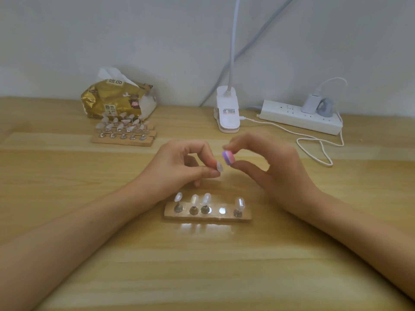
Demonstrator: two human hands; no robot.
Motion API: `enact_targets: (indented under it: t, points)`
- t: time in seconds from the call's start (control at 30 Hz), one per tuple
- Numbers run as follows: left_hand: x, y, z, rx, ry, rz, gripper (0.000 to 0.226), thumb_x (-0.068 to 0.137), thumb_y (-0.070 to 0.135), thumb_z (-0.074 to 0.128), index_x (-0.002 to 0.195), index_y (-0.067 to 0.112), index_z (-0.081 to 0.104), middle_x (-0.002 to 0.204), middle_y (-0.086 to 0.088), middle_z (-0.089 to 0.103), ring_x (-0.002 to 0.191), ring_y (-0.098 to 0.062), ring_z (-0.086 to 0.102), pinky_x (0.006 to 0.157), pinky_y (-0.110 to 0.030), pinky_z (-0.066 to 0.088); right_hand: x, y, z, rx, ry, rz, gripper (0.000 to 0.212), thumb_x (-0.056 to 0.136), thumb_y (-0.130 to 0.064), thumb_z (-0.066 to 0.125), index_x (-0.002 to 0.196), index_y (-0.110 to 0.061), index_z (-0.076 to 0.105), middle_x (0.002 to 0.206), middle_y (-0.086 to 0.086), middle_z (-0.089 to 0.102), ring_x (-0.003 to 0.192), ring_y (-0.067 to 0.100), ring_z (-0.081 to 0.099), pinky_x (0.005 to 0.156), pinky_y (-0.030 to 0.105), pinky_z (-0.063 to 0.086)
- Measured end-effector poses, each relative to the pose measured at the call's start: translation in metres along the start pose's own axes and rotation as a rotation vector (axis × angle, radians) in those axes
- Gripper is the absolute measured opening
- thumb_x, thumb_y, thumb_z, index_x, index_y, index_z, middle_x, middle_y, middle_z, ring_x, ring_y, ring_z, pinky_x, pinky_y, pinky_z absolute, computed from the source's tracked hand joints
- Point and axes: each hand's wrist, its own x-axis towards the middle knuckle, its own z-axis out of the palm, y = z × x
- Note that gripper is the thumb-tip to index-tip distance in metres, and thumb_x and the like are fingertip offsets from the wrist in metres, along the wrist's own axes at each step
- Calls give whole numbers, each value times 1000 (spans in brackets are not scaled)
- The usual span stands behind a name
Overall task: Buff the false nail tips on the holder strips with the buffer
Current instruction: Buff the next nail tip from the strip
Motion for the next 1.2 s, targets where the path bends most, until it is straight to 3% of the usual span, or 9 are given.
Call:
enact_targets:
  t: [0.07, 0.2, 0.3, 0.4, 0.5, 0.6, 0.83, 1.0, 1.2]
  points:
    - [0, 0, 0, 10, -2, 2, 21, 75, 3, 81, 67, 16, 65, 62, 9, 65, 47, -8, 53, 55, -16, 44, 1, -2, 2, -7, 25, -62, 12, 89, -3, 72, 99, -4, 66, 100, 3, 67, 99, 13, 63, 90, 24, 50]
    - [0, 0, -1, 11, 4, 0, 18, 74, 5, 81, 69, 13, 66, 69, -10, 67, 48, -9, 55, 56, -18, 45, -1, -2, 1, 51, -39, 36, 10, 92, -9, 70, 101, -6, 67, 99, 1, 68, 97, 13, 65, 88, 34, 52]
    - [0, 0, -1, 19, -1, 4, 20, 74, 4, 81, 68, 16, 66, 68, -1, 67, 48, -11, 55, 56, -20, 45, 1, -3, 1, 11, -4, -50, 10, 92, -6, 70, 101, -6, 67, 101, 2, 68, 98, 14, 65, 89, 25, 51]
    - [0, -1, 0, 19, -10, 3, 17, 73, 7, 82, 69, 14, 67, 69, -5, 69, 49, -11, 56, 57, -21, 46, 0, -1, 2, 29, -82, 52, 10, 92, -6, 70, 102, -7, 68, 99, 0, 69, 97, 10, 64, 87, 25, 50]
    - [0, -1, 0, 6, -8, 7, 19, 74, 3, 81, 69, 14, 66, 68, 6, 69, 49, -10, 56, 56, -19, 47, 1, -2, 1, 32, 34, -34, 11, 90, -5, 71, 101, -5, 67, 100, 2, 69, 99, 12, 66, 91, 25, 52]
    - [0, -1, 0, 24, -22, 13, 19, 74, 3, 81, 70, 13, 66, 64, 14, 65, 48, -9, 55, 55, -18, 46, 0, 0, 2, 19, -86, 8, 12, 89, -1, 71, 99, -6, 67, 101, 0, 68, 99, 12, 64, 89, 28, 51]
    - [-1, 0, -2, -27, 14, -13, 16, 75, 7, 80, 71, 13, 66, 72, 0, 69, 49, -8, 55, 59, -17, 48, -1, 7, -1, 22, -47, 82, 12, 91, -6, 71, 102, -7, 65, 96, 3, 67, 94, 18, 65, 90, 40, 54]
    - [-2, 0, 0, -28, 19, -13, 14, 77, 7, 79, 74, 11, 66, 71, 8, 69, 48, -7, 55, 58, -16, 48, 1, -3, 0, 140, 63, 77, 23, 94, -10, 69, 117, -13, 63, 100, 2, 63, 98, 17, 66, 94, 26, 54]
    - [-2, 0, -1, 1, -10, 17, 13, 77, 6, 79, 76, 7, 67, 70, 10, 69, 48, -7, 55, 57, -16, 48, 2, -4, 1, 117, -17, 97, 8, 93, -5, 68, 101, -6, 66, 98, 4, 66, 95, 19, 66, 91, 38, 55]
